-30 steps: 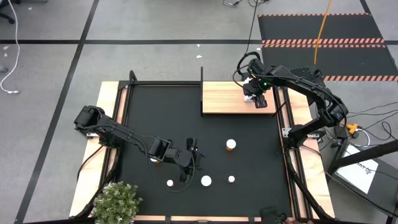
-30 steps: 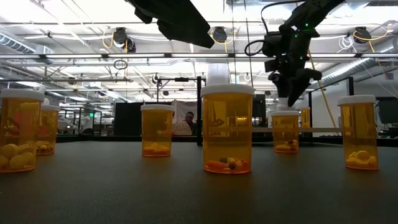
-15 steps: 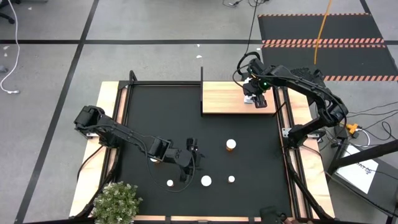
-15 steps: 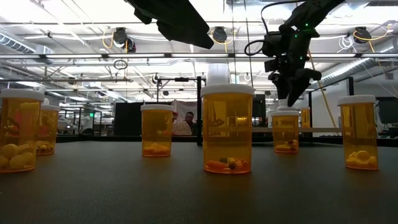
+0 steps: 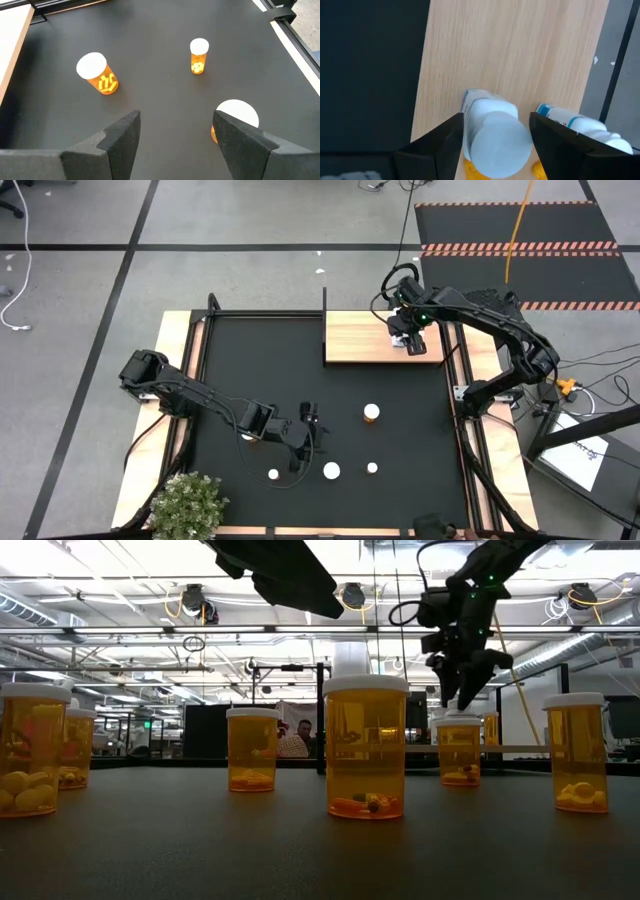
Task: Pick and place medicine bottles onto shelf by color
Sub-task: Put the white pill bottle on the shelf aligned with the other white pill bottle, then put the large orange pill bottle on the shelf
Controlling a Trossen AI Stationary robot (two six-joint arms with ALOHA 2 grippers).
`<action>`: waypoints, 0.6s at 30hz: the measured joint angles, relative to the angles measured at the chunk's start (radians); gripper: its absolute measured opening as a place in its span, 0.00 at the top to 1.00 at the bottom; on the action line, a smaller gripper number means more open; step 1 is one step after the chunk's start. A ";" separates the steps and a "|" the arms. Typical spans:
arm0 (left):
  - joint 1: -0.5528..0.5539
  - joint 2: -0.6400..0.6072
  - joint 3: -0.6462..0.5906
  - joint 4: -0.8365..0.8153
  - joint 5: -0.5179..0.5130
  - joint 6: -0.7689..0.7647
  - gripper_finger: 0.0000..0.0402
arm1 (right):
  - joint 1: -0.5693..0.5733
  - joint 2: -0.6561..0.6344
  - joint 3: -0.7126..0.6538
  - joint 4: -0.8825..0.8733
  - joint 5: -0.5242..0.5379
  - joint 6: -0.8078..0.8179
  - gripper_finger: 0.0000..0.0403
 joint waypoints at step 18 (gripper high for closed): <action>0.000 0.000 0.000 -0.001 0.000 -0.007 0.38 | 0.075 -0.053 0.001 0.039 0.050 0.066 0.35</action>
